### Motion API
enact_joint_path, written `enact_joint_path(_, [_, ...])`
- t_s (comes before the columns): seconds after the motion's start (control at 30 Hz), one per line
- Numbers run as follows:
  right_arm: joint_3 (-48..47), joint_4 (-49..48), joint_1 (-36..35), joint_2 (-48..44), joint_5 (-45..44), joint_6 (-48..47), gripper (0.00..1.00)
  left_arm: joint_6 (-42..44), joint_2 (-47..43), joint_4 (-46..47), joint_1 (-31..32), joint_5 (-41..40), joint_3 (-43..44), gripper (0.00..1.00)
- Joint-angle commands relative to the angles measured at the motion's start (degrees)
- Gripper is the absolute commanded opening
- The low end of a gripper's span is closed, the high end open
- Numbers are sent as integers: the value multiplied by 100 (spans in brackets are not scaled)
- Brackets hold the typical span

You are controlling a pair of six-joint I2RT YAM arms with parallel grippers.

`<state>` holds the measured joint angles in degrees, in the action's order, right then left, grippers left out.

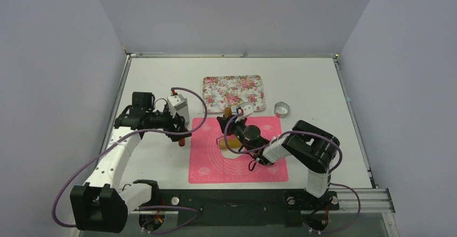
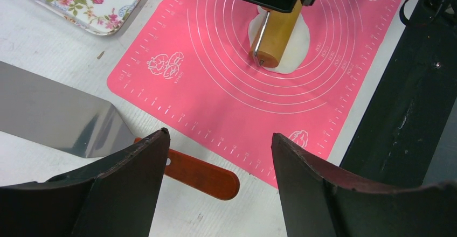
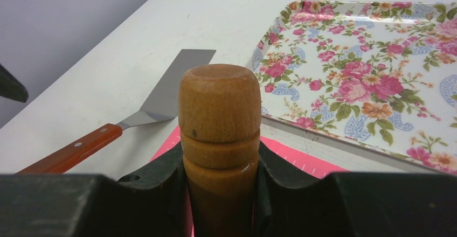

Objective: Roll out the dumpling wrappers from the dough
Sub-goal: Flatten out the dough on the work surface.

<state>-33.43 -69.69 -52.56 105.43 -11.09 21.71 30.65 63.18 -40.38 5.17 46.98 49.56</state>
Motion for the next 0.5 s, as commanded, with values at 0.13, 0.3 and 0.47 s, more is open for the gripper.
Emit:
enact_joint_path(0.13, [607, 1403, -459, -32, -36, 306, 0, 49, -27, -34, -45, 232, 308, 68])
enact_joint_path(0.3, [763, 1770, -504, -353, -263, 217, 0, 102, 43, -81, -43, 203, 407, 68])
enact_joint_path(0.47, [74, 1875, -104, -110, -164, -161, 0, 80, 104, -72, -43, 212, 429, 68])
